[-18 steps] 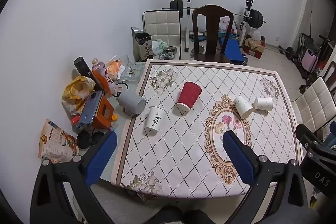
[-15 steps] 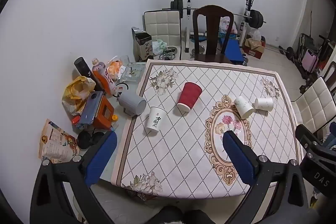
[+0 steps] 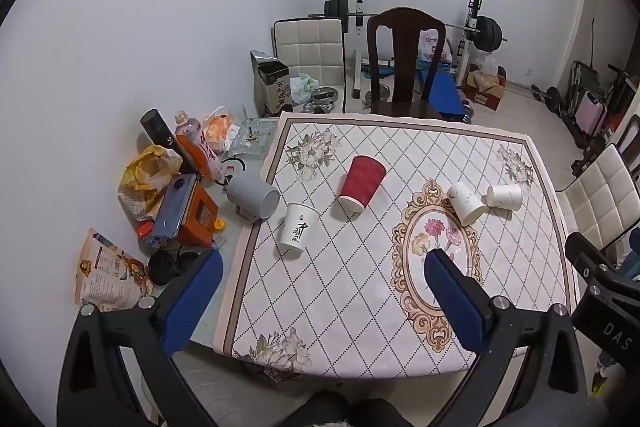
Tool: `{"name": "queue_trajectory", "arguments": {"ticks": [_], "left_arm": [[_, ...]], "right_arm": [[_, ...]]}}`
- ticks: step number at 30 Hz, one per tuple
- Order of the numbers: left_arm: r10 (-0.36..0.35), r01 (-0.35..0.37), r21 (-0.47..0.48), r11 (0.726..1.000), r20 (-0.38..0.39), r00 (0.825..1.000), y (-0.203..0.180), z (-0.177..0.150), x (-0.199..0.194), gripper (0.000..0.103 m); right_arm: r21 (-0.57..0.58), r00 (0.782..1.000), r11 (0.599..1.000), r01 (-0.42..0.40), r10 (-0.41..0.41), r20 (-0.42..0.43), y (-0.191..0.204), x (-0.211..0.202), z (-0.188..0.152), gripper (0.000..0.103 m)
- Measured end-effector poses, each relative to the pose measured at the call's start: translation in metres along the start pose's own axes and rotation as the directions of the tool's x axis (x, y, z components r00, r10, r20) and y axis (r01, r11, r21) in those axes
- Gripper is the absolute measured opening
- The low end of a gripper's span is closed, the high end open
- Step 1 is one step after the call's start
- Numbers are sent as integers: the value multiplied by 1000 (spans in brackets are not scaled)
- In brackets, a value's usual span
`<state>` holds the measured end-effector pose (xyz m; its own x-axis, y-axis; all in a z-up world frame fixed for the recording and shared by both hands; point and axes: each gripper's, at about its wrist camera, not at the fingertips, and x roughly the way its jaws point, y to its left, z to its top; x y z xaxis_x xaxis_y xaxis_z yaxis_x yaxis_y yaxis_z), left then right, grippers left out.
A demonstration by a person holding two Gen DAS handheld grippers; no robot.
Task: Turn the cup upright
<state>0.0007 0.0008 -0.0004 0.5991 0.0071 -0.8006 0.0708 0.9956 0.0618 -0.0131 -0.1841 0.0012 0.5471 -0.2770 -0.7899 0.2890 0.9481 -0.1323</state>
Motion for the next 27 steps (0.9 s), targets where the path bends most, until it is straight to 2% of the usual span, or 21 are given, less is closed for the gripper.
{"name": "queue_trajectory", "arguments": {"ticks": [27], "left_arm": [[-4, 4, 5, 1000, 8, 1000, -3, 10, 2, 103]], "right_arm": [[5, 1000, 1000, -7, 7, -5, 5, 1, 10, 103]]}}
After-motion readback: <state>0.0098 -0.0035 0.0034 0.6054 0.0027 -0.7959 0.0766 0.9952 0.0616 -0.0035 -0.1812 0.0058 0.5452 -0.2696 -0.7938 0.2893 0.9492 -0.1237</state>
